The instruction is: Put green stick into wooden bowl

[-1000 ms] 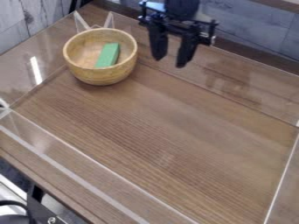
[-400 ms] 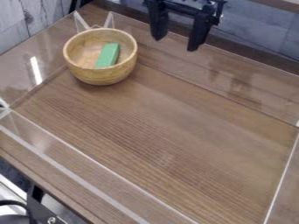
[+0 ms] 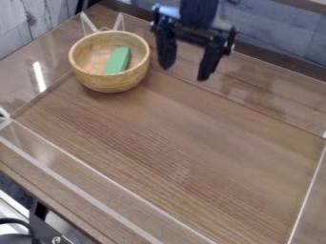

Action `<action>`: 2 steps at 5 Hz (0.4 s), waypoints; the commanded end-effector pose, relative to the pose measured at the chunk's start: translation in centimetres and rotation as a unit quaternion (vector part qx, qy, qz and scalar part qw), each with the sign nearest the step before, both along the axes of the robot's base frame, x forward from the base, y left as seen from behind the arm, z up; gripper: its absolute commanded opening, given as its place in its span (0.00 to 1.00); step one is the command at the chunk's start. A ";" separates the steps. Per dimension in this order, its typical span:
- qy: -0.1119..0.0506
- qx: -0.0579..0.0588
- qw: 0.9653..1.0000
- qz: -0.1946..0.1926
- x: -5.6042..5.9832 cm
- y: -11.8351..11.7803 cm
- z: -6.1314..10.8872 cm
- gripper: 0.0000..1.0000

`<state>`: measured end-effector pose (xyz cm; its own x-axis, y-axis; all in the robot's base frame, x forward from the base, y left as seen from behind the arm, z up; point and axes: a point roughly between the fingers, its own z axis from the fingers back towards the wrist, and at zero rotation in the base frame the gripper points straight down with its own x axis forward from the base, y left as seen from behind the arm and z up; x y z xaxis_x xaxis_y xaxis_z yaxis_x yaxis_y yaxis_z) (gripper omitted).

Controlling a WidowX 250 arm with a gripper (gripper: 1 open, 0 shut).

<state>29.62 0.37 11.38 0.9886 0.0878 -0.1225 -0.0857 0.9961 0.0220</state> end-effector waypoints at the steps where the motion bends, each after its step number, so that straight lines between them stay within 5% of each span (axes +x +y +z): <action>1: -0.037 -0.001 0.999 -0.005 -0.1 0.1 2.2 1.00; 2: -0.052 -0.008 0.999 -0.004 0.3 -0.1 3.6 1.00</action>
